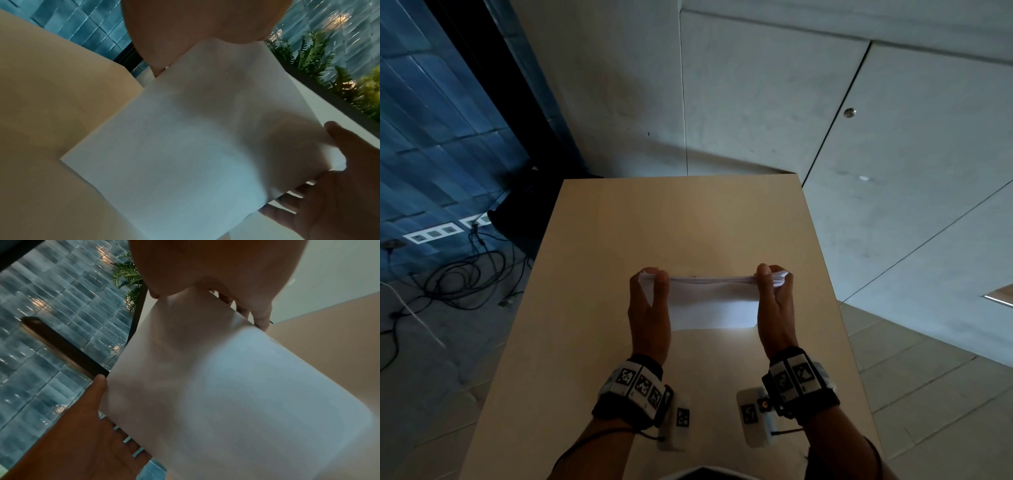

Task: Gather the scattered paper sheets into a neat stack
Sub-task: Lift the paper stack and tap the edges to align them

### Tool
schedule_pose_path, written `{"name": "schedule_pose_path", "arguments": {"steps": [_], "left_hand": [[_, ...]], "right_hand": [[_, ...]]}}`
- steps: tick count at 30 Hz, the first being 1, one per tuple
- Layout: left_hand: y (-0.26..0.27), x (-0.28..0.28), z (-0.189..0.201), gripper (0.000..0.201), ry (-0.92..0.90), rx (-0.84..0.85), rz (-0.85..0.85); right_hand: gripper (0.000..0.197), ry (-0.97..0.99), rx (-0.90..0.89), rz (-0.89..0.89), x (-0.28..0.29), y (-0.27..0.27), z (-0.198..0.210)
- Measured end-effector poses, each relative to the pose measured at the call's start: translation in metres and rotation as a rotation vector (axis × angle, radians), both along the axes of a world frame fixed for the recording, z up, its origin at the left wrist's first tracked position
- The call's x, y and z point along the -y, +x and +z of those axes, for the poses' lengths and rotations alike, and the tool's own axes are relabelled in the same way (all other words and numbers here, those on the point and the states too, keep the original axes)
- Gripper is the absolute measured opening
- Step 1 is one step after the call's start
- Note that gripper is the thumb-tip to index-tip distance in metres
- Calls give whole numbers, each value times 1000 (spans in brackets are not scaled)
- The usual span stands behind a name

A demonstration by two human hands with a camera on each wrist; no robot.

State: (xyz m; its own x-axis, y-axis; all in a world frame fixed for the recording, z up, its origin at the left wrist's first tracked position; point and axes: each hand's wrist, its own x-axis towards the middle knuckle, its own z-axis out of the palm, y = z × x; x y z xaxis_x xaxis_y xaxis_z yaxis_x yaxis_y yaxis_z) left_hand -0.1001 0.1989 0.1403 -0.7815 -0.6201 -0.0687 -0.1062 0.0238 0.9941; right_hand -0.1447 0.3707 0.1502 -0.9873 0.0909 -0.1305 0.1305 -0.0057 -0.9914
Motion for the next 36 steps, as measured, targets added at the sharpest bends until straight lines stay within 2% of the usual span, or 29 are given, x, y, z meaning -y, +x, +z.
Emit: {"name": "schedule_pose_path", "arguments": {"steps": [4, 14, 18, 21, 25, 28, 30, 32, 34, 36], "left_hand": [[-7, -6, 8, 32, 5, 18, 65], [-15, -2, 3, 29, 128, 31, 96], [-10, 1, 0, 32, 94, -17, 39], [1, 7, -7, 40, 52, -50, -70], [16, 12, -26, 50, -14, 8, -154], [20, 16, -32, 34, -106, 99, -149], [19, 20, -30, 26, -156, 120, -166], [18, 24, -24, 22, -253, 114, -202], [14, 26, -18, 16, -368, 105, -239], [8, 23, -9, 15, -480, 71, -271]], "right_hand": [[32, 1, -10, -45, 7, -6, 6], [20, -16, -5, -78, 10, -5, 3], [18, 0, -49, -135, 10, -5, 4], [14, 24, -68, -135, 9, -4, 3], [18, 57, -45, -154, 9, -6, 2], [25, 87, -63, -133, 6, -6, 7], [40, 201, -104, -125, 2, -8, 15], [49, 392, -247, -100, -4, -12, 28], [53, 618, -440, 19, -5, -14, 46], [54, 853, -543, 222, -2, -15, 61]]}}
